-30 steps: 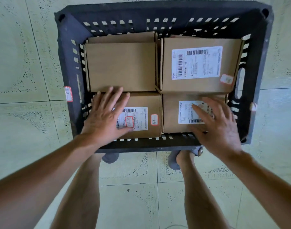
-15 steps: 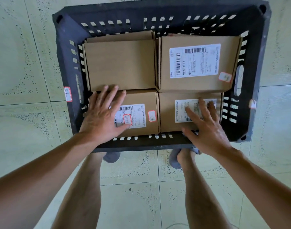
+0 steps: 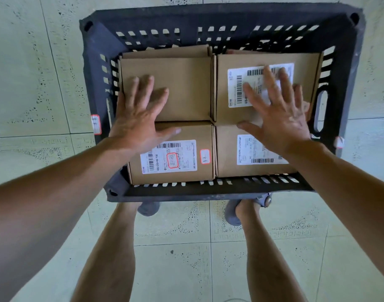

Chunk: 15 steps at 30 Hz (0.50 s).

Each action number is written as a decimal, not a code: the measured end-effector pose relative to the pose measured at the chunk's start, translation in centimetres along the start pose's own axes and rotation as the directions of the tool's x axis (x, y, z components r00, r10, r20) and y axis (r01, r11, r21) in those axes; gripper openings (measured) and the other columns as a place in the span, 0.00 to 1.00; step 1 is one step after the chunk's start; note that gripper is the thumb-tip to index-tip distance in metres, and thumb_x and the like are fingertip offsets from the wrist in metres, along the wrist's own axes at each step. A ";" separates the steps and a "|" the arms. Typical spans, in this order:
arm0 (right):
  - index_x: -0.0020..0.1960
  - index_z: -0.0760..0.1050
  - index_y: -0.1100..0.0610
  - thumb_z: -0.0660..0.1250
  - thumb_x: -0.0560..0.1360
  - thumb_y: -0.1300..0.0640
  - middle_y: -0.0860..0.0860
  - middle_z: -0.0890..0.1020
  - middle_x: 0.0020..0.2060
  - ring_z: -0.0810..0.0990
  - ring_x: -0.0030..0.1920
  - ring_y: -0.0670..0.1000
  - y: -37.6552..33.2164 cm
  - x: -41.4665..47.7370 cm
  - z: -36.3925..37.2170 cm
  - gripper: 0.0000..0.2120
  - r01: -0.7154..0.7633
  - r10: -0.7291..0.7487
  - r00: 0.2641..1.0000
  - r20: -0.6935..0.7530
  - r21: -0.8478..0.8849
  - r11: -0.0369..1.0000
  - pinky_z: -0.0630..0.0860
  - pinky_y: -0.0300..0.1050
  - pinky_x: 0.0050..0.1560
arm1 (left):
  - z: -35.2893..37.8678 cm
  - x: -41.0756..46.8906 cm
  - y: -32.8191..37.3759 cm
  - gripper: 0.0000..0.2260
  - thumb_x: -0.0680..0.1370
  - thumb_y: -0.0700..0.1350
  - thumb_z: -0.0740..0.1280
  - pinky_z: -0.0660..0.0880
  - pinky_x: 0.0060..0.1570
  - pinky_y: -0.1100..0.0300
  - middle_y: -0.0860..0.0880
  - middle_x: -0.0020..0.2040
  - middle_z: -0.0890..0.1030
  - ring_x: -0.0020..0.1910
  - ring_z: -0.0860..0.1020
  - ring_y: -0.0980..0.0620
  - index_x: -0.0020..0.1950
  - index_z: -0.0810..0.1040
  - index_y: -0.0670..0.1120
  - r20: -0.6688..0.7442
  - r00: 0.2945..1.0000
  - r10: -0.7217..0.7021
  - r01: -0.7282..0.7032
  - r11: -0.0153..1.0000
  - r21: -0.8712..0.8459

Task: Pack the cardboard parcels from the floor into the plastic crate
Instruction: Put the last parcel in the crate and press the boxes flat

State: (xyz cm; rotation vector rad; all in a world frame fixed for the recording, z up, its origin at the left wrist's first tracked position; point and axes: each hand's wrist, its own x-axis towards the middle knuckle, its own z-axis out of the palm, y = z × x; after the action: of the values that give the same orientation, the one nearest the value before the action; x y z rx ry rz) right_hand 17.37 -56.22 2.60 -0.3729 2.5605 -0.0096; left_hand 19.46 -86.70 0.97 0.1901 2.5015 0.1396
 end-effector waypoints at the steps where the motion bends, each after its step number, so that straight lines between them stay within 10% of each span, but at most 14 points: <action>1: 0.79 0.42 0.42 0.61 0.75 0.36 0.54 0.37 0.78 0.36 0.77 0.61 -0.1 -0.4 0.3 0.41 -0.004 0.004 1.000 -0.004 -0.005 1.000 0.42 0.66 0.75 | 0.1 -0.2 0.0 0.43 0.70 0.75 0.51 0.43 0.75 0.38 0.48 0.80 0.38 0.78 0.37 0.42 0.79 0.45 0.56 0.003 1.000 0.003 -0.003 1.000 0.016; 15: 0.76 0.59 0.49 0.61 0.73 0.31 0.54 0.59 0.77 0.54 0.77 0.58 1.6 3.7 -3.1 0.38 -0.023 0.047 0.978 -0.203 0.117 0.993 0.48 0.60 0.76 | -5.8 8.3 0.6 0.49 0.67 0.74 0.63 0.56 0.74 0.44 0.46 0.79 0.56 0.76 0.57 0.43 0.79 0.52 0.49 -0.035 0.999 0.036 -0.036 0.999 0.002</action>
State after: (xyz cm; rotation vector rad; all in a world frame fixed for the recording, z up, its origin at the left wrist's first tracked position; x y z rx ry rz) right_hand 12.34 -55.91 3.21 -0.2960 2.7550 -0.1909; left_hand 9.43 -84.98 0.90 0.2348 2.5344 0.1568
